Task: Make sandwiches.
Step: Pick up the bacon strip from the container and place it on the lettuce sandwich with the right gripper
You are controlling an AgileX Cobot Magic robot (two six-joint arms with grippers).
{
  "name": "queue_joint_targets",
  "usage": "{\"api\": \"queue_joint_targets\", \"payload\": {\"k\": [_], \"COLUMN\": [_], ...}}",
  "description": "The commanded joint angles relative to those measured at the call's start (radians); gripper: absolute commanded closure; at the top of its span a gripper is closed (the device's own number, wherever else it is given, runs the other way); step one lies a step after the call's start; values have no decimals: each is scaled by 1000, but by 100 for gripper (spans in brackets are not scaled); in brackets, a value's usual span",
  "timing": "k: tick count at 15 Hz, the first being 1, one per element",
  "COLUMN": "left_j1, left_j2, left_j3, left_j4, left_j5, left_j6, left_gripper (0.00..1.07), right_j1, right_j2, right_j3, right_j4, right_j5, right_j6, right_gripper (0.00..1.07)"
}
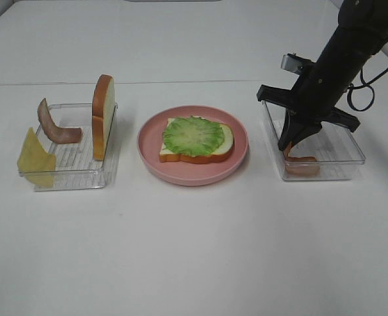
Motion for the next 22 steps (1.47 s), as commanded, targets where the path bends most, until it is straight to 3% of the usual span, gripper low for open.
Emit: {"api": "queue_joint_targets", "payload": {"k": [1, 5, 8, 10, 13, 15, 18, 22], "left_j1": [-3, -3, -3, -3, -3, -3, -3, -3], "left_j2": [-14, -14, -14, -14, -14, -14, -14, -14], "left_j3": [3, 3, 3, 3, 3, 3, 3, 3], "left_j4": [0, 0, 0, 0, 0, 0, 0, 0], "left_j5": [-3, -3, -3, -3, -3, -3, -3, -3], "left_j6": [2, 2, 2, 2, 2, 2, 2, 2], "left_gripper": [7, 7, 7, 7, 7, 7, 7, 7], "right_j1": [-2, -2, 0, 51, 157, 240, 289, 290], "right_j2": [-31, -119, -208, -229, -224, -167, -37, 97], "right_j3": [2, 0, -1, -72, -155, -227, -333, -421], "right_j4": [1, -19, 60, 174, 224, 267, 358, 399], "right_j5": [16, 11, -9, -2, -80, -160, -149, -136], "right_j6": [-1, 8, -12, -77, -89, -90, -122, -141], "right_gripper": [107, 107, 107, 107, 107, 107, 107, 107]}}
